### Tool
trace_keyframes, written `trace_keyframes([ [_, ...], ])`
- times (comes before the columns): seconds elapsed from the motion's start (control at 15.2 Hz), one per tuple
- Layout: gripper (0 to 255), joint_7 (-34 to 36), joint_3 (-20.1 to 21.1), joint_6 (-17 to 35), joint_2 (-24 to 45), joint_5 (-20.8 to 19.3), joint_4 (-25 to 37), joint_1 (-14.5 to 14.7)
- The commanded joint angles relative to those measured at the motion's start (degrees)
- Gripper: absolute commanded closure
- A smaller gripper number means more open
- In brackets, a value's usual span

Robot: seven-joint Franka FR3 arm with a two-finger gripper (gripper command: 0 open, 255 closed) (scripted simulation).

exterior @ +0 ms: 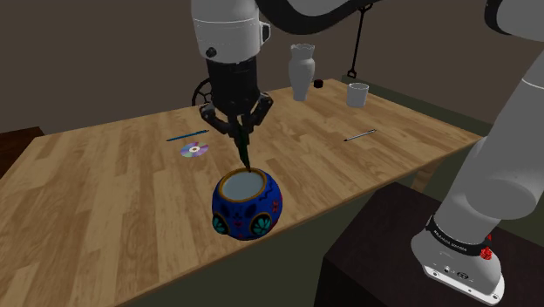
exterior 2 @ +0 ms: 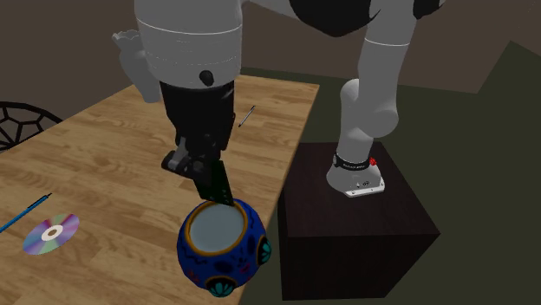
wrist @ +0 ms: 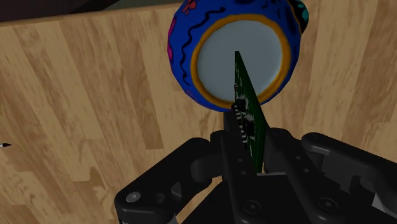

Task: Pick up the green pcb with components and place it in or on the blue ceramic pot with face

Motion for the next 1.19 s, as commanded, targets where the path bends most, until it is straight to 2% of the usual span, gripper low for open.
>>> trace_keyframes([
  [0.0, 255, 0.22, -0.01, 1.62, -0.22, 0.12, -1.78, 0.0],
  [0.4, 255, 0.7, -0.12, 6.81, -0.59, 0.25, -7.25, -0.08],
  [0.92, 255, 0.71, -0.11, 6.8, -0.58, 0.24, -7.24, -0.08],
  [0.99, 0, 0.71, -0.11, 6.8, -0.58, 0.24, -7.24, -0.08],
  [1.12, 0, 0.71, -0.11, 6.8, -0.58, 0.24, -7.24, -0.08],
])
